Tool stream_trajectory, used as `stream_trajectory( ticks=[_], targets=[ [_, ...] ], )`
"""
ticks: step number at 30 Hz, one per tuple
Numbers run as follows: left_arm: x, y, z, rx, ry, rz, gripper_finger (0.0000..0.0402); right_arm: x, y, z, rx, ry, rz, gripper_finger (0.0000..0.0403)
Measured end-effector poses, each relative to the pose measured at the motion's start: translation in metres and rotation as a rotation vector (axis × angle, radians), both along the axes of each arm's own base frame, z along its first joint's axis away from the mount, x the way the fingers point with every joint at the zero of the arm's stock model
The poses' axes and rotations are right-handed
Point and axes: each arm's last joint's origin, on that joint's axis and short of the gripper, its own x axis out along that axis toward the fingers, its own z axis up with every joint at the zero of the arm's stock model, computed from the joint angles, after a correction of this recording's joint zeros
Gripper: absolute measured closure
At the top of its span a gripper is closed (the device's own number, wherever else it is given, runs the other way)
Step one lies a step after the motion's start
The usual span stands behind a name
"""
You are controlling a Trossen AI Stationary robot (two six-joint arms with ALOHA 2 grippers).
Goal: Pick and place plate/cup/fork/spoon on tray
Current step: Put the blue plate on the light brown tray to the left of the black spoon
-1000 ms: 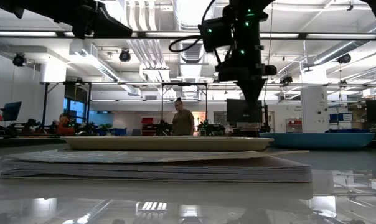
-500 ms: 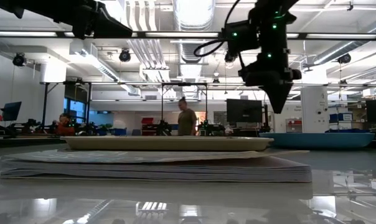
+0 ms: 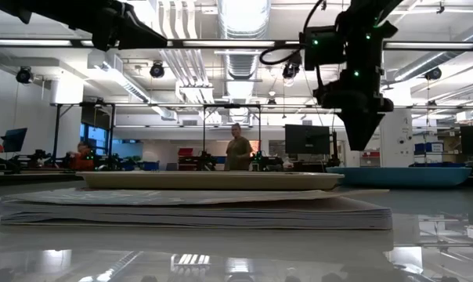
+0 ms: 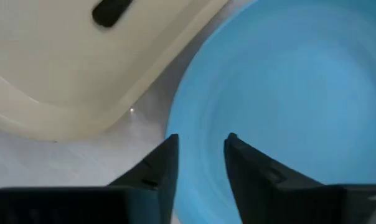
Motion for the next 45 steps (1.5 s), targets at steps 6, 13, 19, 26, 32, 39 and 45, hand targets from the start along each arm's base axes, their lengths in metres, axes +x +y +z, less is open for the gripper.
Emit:
stream_trajectory(
  ticks=[6,13,19,26,32,39,45],
  targets=[
    [0.0,0.0,0.0,0.0,0.0,0.0,0.0311,-0.006,0.003,-0.009,0.033,0.037,0.111,0.0216],
    [0.0,0.0,0.0,0.001,0.0,0.001,0.0311,-0.007,0.005,-0.012,0.078,0.044,0.248,0.0196],
    [0.0,0.0,0.0,0.001,-0.003,0.001,0.0311,-0.01,0.006,-0.024,0.075,0.034,0.238,0.0205],
    [0.0,0.0,0.0,0.001,-0.003,0.002,0.0311,-0.011,0.008,-0.037,0.107,-0.017,0.238,0.0214],
    [0.0,0.0,0.0,0.001,-0.003,0.002,0.0311,-0.015,0.008,-0.049,0.101,-0.039,0.2,0.0228],
    [0.0,0.0,0.0,0.001,-0.003,0.002,0.0311,-0.018,0.009,-0.053,0.108,-0.03,0.17,0.0295],
    [0.0,0.0,0.0,0.001,-0.002,0.002,0.0311,-0.019,0.009,-0.053,0.107,-0.03,0.149,0.037]
  ],
)
